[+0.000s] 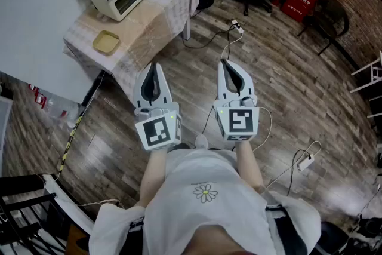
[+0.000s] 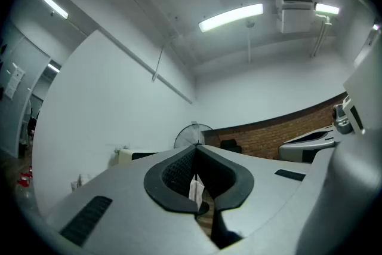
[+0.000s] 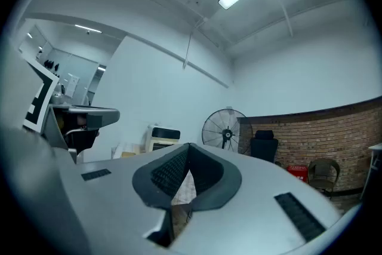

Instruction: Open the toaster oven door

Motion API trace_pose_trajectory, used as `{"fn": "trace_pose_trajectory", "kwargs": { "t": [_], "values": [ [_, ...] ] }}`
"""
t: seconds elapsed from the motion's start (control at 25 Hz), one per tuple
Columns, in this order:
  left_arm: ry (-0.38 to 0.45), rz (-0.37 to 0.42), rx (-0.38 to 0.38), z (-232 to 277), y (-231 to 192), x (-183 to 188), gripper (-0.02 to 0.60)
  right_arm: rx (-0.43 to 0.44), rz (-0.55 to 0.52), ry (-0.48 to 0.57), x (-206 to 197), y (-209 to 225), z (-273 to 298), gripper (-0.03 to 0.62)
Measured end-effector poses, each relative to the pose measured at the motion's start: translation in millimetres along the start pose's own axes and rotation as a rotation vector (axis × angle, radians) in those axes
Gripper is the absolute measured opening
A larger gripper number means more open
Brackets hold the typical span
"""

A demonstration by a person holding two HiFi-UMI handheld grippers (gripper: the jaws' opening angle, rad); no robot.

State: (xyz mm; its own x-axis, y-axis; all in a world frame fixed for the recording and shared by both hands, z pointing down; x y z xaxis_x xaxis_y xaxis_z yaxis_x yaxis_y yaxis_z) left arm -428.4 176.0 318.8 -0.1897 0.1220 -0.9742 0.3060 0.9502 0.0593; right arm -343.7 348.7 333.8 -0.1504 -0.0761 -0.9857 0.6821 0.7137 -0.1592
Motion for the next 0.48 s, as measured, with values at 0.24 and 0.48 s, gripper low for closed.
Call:
{"fn": "trace_pose_trajectory", "kwargs": {
  "t": [0.24,0.48],
  "values": [
    [-0.010,0.010,-0.004,5,8,-3,0.018,0.006,0.007,-0.007,-5,8,3,0.008],
    [-0.021,0.016,-0.011,12,11,-8,0.018,0.014,0.045,-0.021,-16,14,7,0.008]
  ]
}}
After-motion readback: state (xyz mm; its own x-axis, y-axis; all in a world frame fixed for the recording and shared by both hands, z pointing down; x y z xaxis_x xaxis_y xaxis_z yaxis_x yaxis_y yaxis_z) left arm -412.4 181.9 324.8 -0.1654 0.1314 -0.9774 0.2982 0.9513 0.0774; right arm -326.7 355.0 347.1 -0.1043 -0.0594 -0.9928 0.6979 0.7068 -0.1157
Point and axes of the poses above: the fingertips, and each gripper's own axes: z forward along the fingers, y to its right, x out of its top, the point moved 6 cm from there along -z, backward along the fingers, and after that the axes turned 2 degrees about x, right-handed, at the moved point
